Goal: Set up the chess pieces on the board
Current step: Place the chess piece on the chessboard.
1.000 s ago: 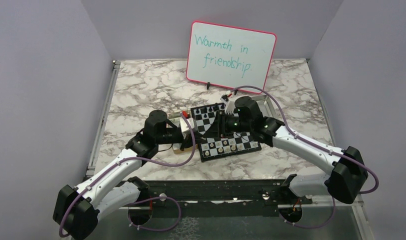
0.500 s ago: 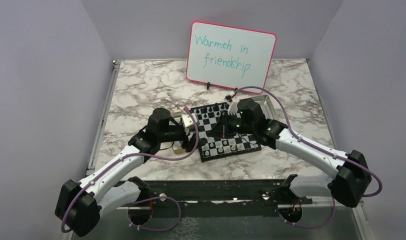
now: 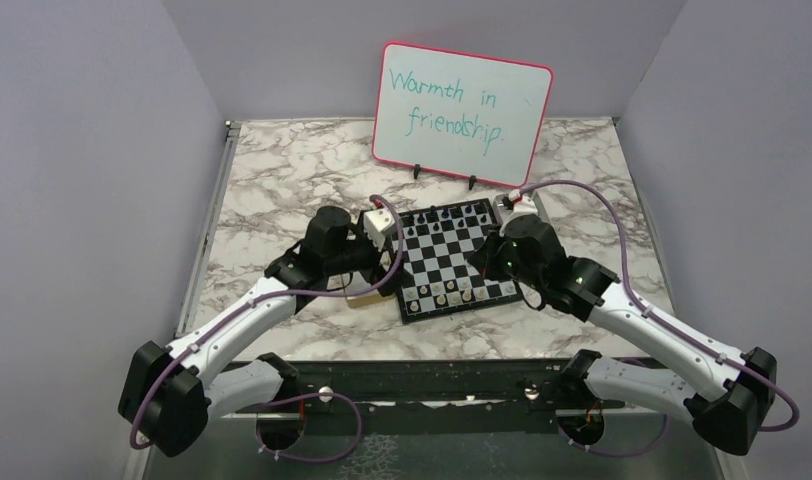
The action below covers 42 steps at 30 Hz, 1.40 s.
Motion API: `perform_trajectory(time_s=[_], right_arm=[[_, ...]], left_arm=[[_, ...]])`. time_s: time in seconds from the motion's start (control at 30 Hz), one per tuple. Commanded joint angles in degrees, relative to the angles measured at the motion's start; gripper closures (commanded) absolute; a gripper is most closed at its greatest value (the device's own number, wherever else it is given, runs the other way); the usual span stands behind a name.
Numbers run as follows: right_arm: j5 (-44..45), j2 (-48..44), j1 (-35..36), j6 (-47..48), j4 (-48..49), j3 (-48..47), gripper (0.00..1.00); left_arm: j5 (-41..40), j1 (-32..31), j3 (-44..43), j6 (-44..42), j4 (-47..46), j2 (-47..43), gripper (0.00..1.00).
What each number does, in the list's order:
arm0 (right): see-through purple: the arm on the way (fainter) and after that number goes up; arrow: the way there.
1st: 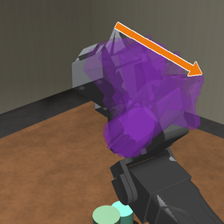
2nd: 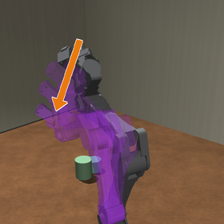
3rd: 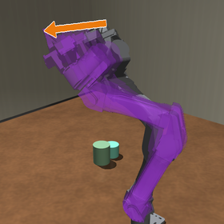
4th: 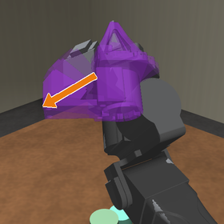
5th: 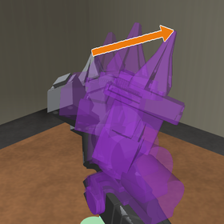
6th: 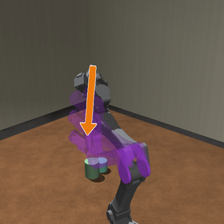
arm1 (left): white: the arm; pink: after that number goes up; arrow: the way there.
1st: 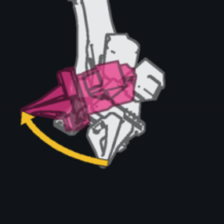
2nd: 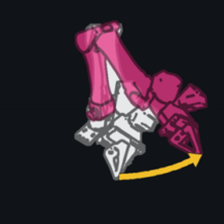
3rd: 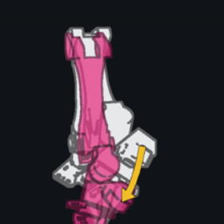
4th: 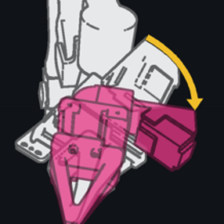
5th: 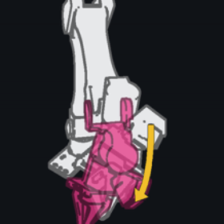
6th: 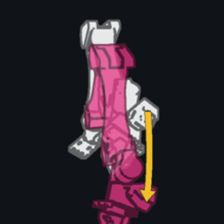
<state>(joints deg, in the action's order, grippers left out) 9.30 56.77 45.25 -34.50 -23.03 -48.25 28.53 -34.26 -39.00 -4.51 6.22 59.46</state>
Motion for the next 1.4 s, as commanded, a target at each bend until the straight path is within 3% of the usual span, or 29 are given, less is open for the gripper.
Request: perform_trajectory(time_s=[0.0, 0.13, 0.4, 0.6, 0.83, 1.37], right_arm=[[10.63, -1.32, -0.25, -0.32, -9.43, 2.48, 0.99], [13.02, -2.23, -0.30, -3.73, -12.99, 3.62, 0.99], [16.36, -2.98, -0.25, -5.18, -13.66, 8.56, 0.99], [17.29, -0.67, -0.25, -6.37, -11.21, 10.44, 0.99], [19.03, 1.34, -0.27, -6.63, -4.33, 13.96, 0.99], [19.49, 7.54, -0.28, -5.87, 0.97, 14.70, 0.98]], left_arm=[[-5.70, 0.61, -5.18, 9.24, 2.90, 6.45, 0.01], [-0.10, 4.09, -9.98, 10.12, 7.64, 14.40, 0.01], [-8.30, 12.87, -10.03, 13.59, 9.16, 14.91, 0.01], [-17.04, 13.51, -9.91, 11.99, 9.79, 9.53, 0.01], [-9.84, 13.69, -7.44, 12.93, 10.98, 8.55, 0.01], [-13.63, 13.78, -5.51, 9.87, 10.30, 6.02, 0.01]])
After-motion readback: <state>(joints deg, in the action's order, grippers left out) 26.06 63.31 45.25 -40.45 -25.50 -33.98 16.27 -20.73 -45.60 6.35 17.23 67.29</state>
